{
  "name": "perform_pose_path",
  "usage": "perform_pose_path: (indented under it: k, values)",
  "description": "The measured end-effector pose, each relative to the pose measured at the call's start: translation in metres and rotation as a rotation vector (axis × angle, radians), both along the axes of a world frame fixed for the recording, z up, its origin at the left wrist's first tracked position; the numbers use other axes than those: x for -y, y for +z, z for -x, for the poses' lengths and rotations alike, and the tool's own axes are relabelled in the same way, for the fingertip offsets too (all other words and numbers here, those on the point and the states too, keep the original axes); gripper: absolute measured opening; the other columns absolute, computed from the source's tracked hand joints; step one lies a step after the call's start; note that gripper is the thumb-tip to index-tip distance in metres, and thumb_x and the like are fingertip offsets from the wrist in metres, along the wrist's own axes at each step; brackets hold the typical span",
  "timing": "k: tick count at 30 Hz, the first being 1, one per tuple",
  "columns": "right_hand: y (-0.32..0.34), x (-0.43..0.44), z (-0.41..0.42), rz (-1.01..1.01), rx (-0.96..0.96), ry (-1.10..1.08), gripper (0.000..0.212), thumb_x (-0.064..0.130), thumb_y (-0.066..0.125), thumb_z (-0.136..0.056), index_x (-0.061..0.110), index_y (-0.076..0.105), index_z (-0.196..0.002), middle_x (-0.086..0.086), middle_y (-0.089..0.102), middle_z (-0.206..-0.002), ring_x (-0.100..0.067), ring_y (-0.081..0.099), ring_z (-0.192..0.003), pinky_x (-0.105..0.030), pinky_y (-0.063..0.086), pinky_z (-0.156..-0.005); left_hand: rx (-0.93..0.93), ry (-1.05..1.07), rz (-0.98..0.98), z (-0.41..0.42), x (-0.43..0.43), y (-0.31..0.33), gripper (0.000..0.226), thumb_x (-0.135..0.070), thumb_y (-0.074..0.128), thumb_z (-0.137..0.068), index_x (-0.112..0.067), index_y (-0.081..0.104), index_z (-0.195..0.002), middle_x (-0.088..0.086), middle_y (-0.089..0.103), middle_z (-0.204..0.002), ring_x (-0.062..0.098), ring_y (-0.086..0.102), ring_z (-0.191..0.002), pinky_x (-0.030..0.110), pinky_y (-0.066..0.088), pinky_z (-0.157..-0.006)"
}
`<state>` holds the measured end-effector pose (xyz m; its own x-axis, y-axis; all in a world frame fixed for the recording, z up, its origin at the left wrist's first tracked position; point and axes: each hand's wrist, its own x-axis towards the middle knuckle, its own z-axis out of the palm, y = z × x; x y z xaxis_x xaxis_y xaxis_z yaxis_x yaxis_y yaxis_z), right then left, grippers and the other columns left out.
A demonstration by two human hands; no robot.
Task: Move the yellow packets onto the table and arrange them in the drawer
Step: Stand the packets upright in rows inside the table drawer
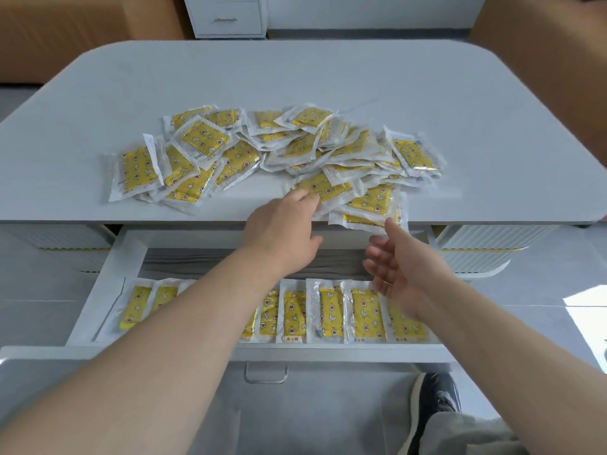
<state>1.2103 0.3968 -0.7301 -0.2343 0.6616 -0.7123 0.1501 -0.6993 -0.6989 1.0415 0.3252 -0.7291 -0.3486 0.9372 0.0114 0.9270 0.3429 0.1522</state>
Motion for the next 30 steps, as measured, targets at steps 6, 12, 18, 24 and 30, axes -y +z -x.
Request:
perform_pose_path:
  k: [6,12,18,24,30]
  values:
    - [0.005,0.005,-0.005,-0.18,0.01,-0.099,0.025,0.03,0.054,-0.104,0.016,0.071,-0.091,0.0,0.068,-0.081,-0.013,0.062,-0.061,-0.026,0.045,-0.054,-0.075,0.071,-0.09,-0.007,0.003,0.0,0.057,-0.059,0.035,-0.101,-0.017,0.064,-0.126,0.004,0.058,-0.113,0.024,0.059,-0.099,0.035,0.042,-0.073]
    - [0.014,0.013,-0.012,-0.509,0.026,-0.228,0.032,0.022,0.047,-0.096,0.013,0.055,-0.067,0.002,0.058,-0.061,-0.023,0.061,-0.068,-0.042,0.056,-0.071,-0.072,0.146,-0.195,-0.005,0.001,-0.014,0.027,-0.04,0.058,-0.098,-0.015,0.06,-0.109,0.004,0.055,-0.112,0.026,0.05,-0.103,0.038,0.044,-0.082]
    - [0.026,0.009,-0.021,-0.504,-0.099,-0.348,0.042,0.018,0.047,-0.087,0.025,0.027,-0.052,0.0,0.029,-0.057,-0.023,0.03,-0.057,-0.037,0.029,-0.054,0.016,0.227,-0.244,-0.01,-0.002,-0.017,0.037,-0.038,0.068,-0.092,-0.013,0.051,-0.113,0.006,0.06,-0.111,0.027,0.053,-0.106,0.035,0.038,-0.08]
    - [0.029,0.01,-0.022,-0.442,-0.067,-0.28,0.018,0.023,0.049,-0.085,0.011,0.047,-0.073,-0.009,0.035,-0.073,-0.028,0.033,-0.069,-0.039,0.032,-0.062,0.023,0.293,-0.226,0.0,0.01,-0.005,0.062,-0.022,0.072,-0.09,-0.009,0.04,-0.141,0.013,0.053,-0.132,0.034,0.053,-0.119,0.045,0.042,-0.094]
    - [0.029,0.015,-0.014,-0.634,0.008,-0.095,0.012,0.022,0.057,-0.093,0.02,0.053,-0.082,-0.004,0.052,-0.07,-0.015,0.048,-0.061,-0.031,0.039,-0.055,0.476,0.441,-0.201,0.016,0.034,0.016,0.026,-0.032,0.06,-0.098,-0.006,0.055,-0.099,0.008,0.058,-0.093,0.029,0.056,-0.083,0.036,0.043,-0.064]
